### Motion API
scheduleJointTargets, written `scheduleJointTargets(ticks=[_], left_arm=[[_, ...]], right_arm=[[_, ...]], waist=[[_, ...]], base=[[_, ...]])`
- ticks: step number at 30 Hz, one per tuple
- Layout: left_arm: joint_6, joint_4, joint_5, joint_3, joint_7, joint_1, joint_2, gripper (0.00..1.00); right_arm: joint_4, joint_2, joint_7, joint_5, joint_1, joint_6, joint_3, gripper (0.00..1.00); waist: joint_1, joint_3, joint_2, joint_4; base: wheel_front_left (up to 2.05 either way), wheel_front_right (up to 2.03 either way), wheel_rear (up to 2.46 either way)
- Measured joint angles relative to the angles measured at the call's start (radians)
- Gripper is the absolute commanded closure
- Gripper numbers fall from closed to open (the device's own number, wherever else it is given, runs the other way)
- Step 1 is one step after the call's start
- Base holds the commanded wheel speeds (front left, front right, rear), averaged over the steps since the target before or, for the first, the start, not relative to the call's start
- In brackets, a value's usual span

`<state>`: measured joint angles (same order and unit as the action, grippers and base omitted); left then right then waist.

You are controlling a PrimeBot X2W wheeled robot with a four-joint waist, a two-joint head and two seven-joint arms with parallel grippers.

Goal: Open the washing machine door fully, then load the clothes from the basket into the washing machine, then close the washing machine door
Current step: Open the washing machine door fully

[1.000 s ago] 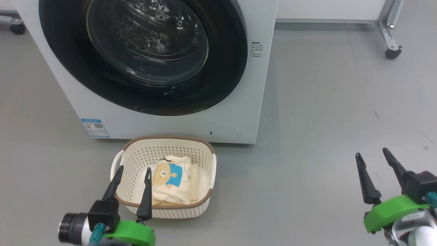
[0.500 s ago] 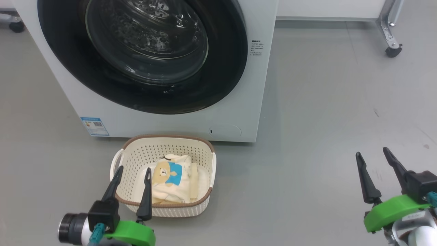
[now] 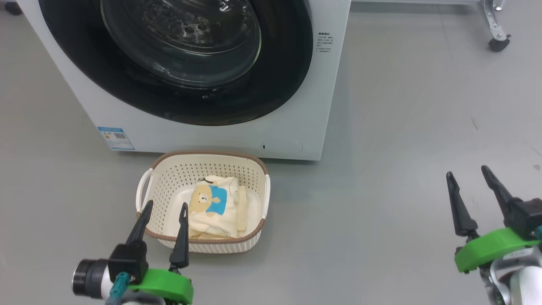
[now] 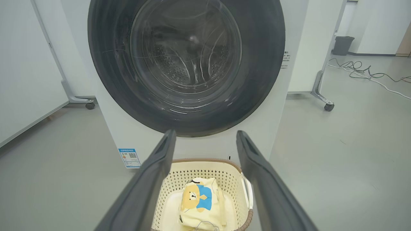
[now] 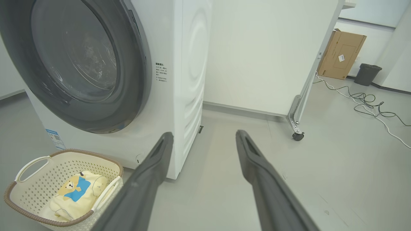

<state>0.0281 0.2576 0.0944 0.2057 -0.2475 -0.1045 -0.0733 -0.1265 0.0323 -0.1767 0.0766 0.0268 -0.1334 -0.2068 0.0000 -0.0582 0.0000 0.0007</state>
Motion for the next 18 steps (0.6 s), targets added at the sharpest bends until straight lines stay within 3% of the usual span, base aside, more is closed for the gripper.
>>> scheduleJointTargets(ticks=[10, 12, 14, 18], left_arm=[[0.000, -0.017, -0.007, 0.015, 0.000, -0.078, 0.005, 0.00], [0.000, -0.020, -0.008, 0.023, 0.000, -0.090, 0.007, 0.00], [0.000, -0.022, -0.008, 0.026, 0.000, -0.105, 0.008, 0.00], [0.000, -0.024, -0.008, 0.027, 0.000, -0.135, 0.014, 0.00]], right_arm=[[0.003, 0.000, -0.009, -0.024, 0.128, 0.000, -0.021, 0.00], [-0.009, 0.012, -0.010, -0.045, 0.166, 0.000, -0.020, 0.17], [-0.026, 0.026, -0.009, -0.097, 0.208, 0.000, -0.020, 1.00], [-0.053, 0.056, -0.008, -0.148, 0.275, 0.000, -0.002, 1.00]], waist=[[0.0001, -0.104, 0.0000, 0.014], [0.0001, -0.124, 0.0000, 0.020], [0.0002, -0.144, 0.0000, 0.028], [0.0002, -0.176, 0.0000, 0.047]], base=[[0.00, 0.00, 0.00], [0.00, 0.00, 0.00], [0.00, 0.00, 0.00], [0.00, 0.00, 0.00]])
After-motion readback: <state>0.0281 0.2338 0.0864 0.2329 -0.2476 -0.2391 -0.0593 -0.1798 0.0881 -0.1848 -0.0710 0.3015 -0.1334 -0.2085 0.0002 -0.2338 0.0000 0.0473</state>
